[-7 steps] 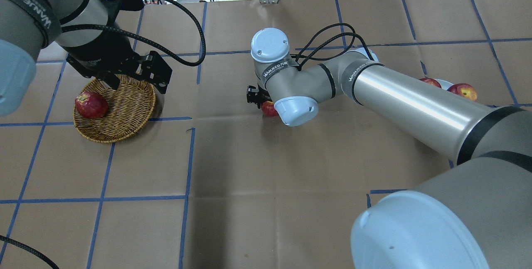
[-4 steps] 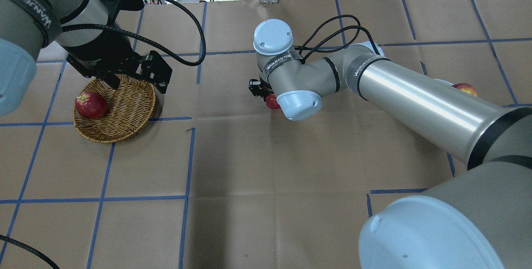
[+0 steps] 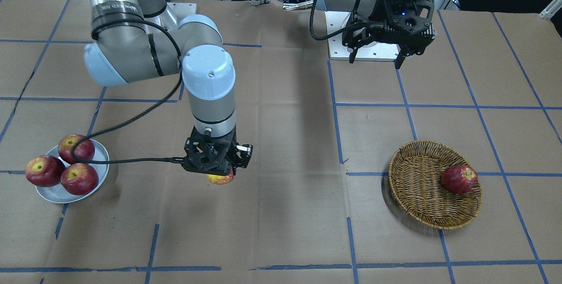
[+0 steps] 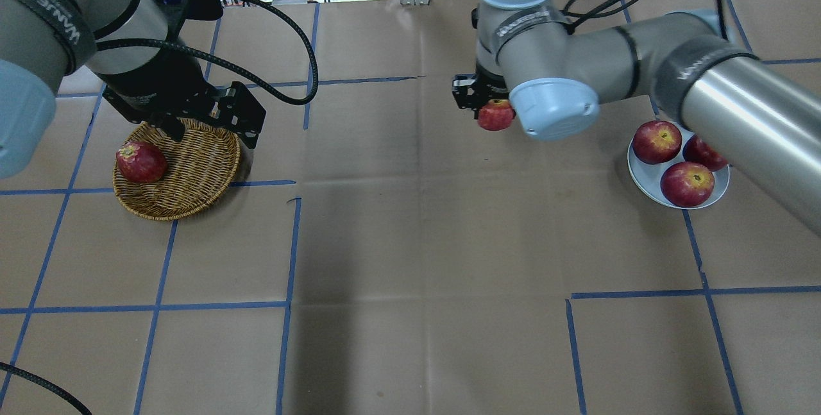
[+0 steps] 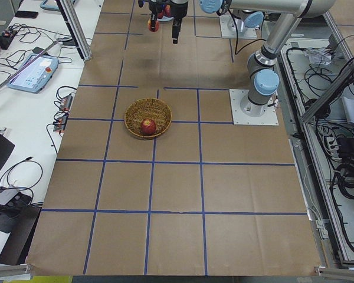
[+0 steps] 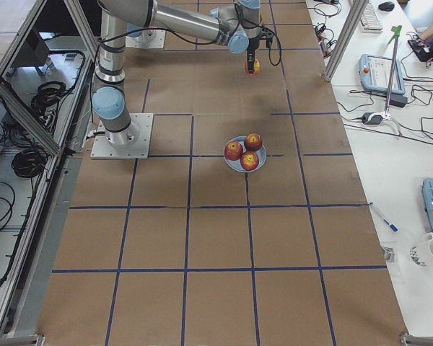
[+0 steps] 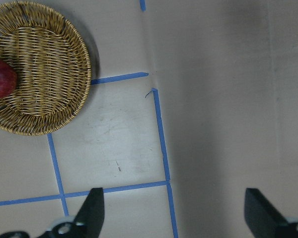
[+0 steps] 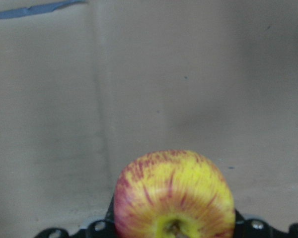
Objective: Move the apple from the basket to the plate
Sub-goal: 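Carry the apple with the right gripper onto the white plate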
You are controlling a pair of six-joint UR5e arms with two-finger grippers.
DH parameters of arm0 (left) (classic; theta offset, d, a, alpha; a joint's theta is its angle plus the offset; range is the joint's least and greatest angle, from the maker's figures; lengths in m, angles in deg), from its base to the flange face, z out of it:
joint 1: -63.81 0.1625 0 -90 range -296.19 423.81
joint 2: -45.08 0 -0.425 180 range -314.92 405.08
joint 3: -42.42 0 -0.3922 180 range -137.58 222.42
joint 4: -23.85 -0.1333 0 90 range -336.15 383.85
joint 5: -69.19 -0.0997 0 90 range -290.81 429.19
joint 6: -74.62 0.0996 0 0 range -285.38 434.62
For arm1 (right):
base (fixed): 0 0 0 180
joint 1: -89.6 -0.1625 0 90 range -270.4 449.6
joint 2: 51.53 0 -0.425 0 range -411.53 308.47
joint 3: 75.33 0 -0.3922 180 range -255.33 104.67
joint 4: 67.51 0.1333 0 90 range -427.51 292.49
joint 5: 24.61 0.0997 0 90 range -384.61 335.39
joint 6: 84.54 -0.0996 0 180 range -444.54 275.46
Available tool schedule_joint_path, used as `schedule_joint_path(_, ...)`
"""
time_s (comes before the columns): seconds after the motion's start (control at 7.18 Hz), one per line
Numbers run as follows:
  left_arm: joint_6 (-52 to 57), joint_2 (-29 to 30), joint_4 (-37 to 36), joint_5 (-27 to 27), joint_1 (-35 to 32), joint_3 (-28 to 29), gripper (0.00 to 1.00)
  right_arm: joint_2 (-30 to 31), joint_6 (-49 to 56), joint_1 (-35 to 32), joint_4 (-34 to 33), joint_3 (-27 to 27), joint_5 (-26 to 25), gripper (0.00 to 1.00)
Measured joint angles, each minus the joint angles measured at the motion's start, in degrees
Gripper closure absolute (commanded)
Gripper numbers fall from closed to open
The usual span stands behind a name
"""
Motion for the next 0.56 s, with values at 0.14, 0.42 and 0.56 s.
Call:
schedule_joint_path(0.14, 0.0, 0.0, 0.2, 0.0, 0.0, 0.0, 0.01, 4.1, 8.8, 6.1, 0.3, -4.3, 0.1, 0.37)
schedule_joint_path(0.42, 0.0, 0.0, 0.2, 0.0, 0.0, 0.0, 0.01, 9.9, 25.9, 19.7, 0.2, -10.4, 1.2, 0.38)
schedule_joint_path(0.56, 0.0, 0.0, 0.2, 0.0, 0.0, 0.0, 0.01, 10.5, 33.8, 25.4, 0.1, -11.3, 2.2, 0.38)
